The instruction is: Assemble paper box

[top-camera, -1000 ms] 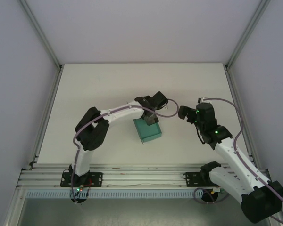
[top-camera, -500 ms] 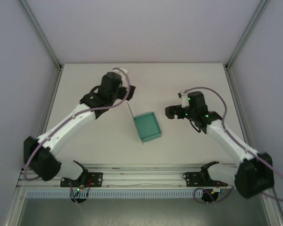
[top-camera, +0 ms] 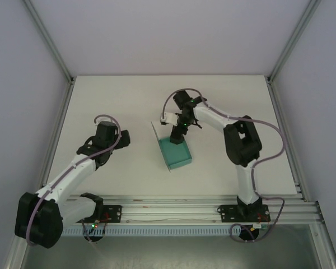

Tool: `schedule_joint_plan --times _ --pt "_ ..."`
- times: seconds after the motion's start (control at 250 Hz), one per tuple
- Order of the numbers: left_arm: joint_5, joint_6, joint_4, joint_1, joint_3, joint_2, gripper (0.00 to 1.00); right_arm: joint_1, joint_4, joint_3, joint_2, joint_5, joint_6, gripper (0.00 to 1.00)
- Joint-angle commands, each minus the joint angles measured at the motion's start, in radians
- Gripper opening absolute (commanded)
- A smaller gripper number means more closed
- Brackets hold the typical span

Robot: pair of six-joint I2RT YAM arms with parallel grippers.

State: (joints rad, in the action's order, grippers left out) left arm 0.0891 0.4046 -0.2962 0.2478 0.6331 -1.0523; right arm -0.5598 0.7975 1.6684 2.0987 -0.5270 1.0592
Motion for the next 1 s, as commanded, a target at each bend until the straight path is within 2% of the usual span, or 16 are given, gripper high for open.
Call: schedule_joint_plan --times 0.0,0.092,0.208,0.288,0.392,0.5,0.652,0.74,0.835,0.891,0.943,0.995 --pt "0.012 0.024 0.027 -0.012 -0.003 0.041 1.0 -0.028 0.126 0.057 0.036 0.046 0.067 0.82" --pt "0.022 0.022 0.028 -0.012 0.0 0.049 1.0 -0.038 0.052 0.053 0.059 0.093 0.024 0.64" --pt "0.055 0.019 0.017 -0.013 0.008 0.061 1.0 -0.042 -0.03 0.025 0.053 0.127 -0.048 0.35" --pt "0.092 0.025 0.0 -0.012 0.017 0.07 1.0 -0.043 -0.115 -0.049 0.006 0.157 -0.099 0.27" --pt "0.12 0.038 -0.003 -0.012 0.023 0.087 1.0 -0.042 -0.245 -0.167 -0.075 0.202 -0.224 0.22" --pt "0.165 0.055 0.004 -0.012 0.025 0.103 1.0 -0.044 -0.353 -0.27 -0.157 0.296 -0.466 0.15" --pt "0.192 0.085 -0.001 -0.012 0.038 0.108 1.0 -0.05 -0.37 -0.36 -0.248 0.524 -1.012 0.09" --pt "0.186 0.098 0.003 -0.012 0.045 0.105 1.0 -0.083 -0.354 -0.45 -0.299 0.621 -1.288 0.09" --pt "0.164 0.094 0.023 -0.012 0.043 0.1 1.0 -0.13 -0.356 -0.531 -0.331 0.668 -1.519 0.09" --pt "0.144 0.083 0.035 -0.013 0.045 0.092 1.0 -0.148 -0.356 -0.552 -0.335 0.644 -1.602 0.12" --pt "0.119 0.07 0.049 -0.013 0.044 0.083 1.0 -0.164 -0.317 -0.549 -0.332 0.676 -1.686 0.13" --pt "0.087 0.058 0.062 -0.013 0.044 0.072 1.0 -0.173 -0.299 -0.548 -0.327 0.681 -1.711 0.16"
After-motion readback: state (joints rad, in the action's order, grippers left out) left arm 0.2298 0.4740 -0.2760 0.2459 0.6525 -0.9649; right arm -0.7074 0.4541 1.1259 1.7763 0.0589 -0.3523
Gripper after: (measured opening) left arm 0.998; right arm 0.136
